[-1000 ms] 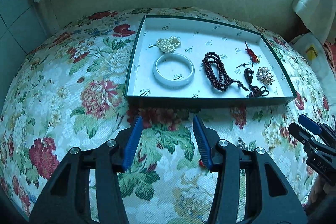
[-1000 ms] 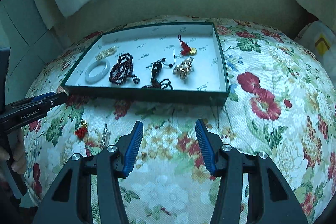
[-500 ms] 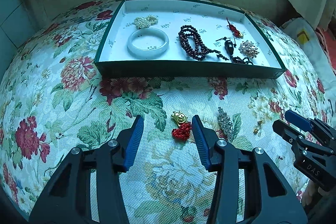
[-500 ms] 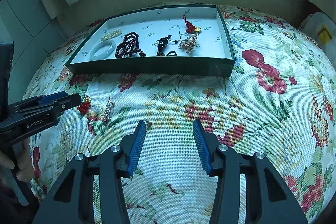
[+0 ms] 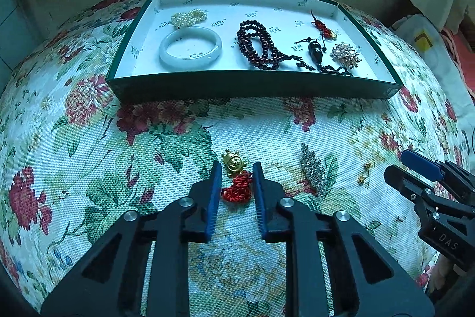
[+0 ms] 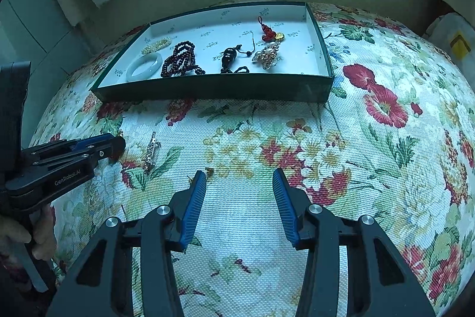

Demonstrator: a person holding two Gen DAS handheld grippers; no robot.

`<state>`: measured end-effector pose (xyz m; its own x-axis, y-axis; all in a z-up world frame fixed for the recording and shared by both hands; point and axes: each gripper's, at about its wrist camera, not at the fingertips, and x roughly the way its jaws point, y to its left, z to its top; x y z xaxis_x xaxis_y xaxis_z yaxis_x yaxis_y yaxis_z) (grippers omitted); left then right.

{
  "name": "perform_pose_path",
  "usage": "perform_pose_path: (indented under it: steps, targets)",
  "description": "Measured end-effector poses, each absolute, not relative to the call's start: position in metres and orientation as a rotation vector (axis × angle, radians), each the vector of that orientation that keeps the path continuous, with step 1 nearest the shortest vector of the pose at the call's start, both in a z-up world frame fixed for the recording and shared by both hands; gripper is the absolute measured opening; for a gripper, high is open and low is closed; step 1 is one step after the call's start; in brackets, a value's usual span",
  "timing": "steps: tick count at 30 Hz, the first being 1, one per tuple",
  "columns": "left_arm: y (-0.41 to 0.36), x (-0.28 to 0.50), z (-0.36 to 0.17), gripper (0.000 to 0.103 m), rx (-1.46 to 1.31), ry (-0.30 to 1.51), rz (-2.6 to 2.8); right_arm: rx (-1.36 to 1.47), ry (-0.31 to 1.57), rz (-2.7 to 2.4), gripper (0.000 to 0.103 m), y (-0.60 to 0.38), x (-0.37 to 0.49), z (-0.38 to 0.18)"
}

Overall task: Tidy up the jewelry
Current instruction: 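Withdraw both tools from the tray toward the red knot charm, then close the left tool on the red knot charm with gold top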

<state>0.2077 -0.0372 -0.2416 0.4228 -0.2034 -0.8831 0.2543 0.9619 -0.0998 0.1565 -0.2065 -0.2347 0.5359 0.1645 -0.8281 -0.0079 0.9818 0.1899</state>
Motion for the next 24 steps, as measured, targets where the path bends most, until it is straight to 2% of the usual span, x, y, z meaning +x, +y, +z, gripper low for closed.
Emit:
perform_pose_path:
  steps: [9, 15, 17, 24]
  targets:
    - [-0.036, 0.201, -0.241, 0.010, 0.066, 1.092, -0.300, 0.172, 1.001, 0.108, 0.047, -0.206, 0.156, -0.236]
    - [-0.027, 0.197, -0.235, 0.009, 0.066, 1.079, -0.289, 0.163, 1.002, 0.130, 0.047, -0.198, 0.155, -0.234]
    - [-0.023, 0.196, -0.234, 0.009, 0.064, 1.079, -0.284, 0.159, 1.009, 0.145, 0.039, -0.193, 0.155, -0.235]
    - [-0.009, 0.194, -0.236, 0.009, 0.055, 1.087, -0.261, 0.135, 1.025, 0.191, 0.029, -0.177, 0.157, -0.238]
